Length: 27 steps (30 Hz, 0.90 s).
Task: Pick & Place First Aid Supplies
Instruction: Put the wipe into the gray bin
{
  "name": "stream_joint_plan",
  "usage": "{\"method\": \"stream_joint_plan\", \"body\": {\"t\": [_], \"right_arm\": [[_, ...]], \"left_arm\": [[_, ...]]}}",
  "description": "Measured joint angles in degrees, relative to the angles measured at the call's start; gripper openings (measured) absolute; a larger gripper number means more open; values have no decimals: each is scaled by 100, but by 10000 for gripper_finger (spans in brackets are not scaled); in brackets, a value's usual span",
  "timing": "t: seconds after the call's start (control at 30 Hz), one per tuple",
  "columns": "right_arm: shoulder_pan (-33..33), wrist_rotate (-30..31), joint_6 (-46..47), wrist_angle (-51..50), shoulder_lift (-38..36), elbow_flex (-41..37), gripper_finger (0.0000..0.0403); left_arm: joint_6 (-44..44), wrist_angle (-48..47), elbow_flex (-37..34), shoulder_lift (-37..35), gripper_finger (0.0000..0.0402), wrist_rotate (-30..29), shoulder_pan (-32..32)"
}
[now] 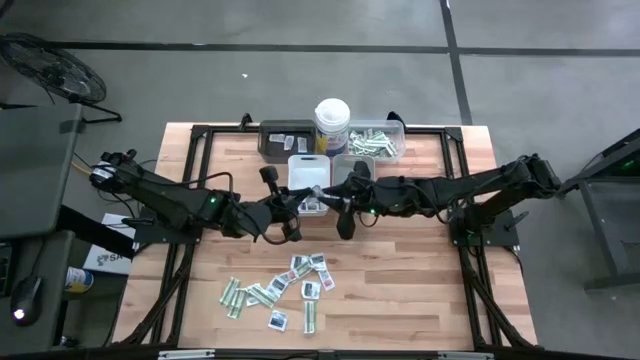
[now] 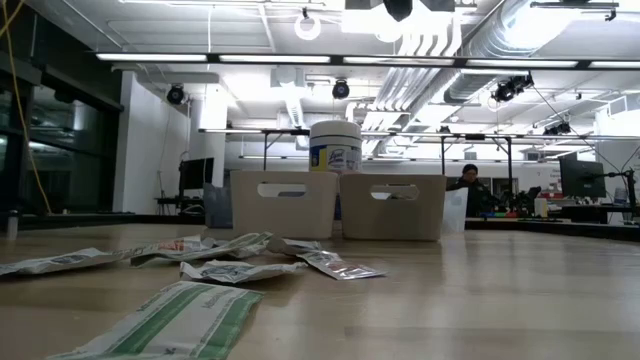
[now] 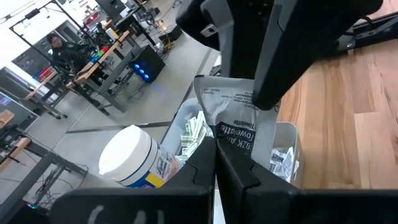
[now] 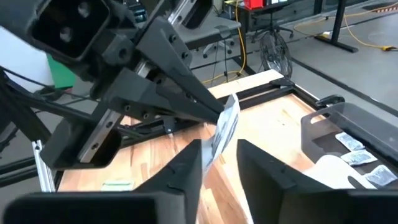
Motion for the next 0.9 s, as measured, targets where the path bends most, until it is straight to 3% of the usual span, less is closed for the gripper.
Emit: {"method": "stream_joint_plan", "body": {"t": [0.33, 0.9], "right_arm": [[2, -107, 13, -173, 0, 0, 6], [-224, -526, 288, -173, 0, 0, 1]], "left_arm": [[-2, 48, 2, -2, 0, -11, 0], [-20, 37, 2, -7, 0, -33, 2]]}}
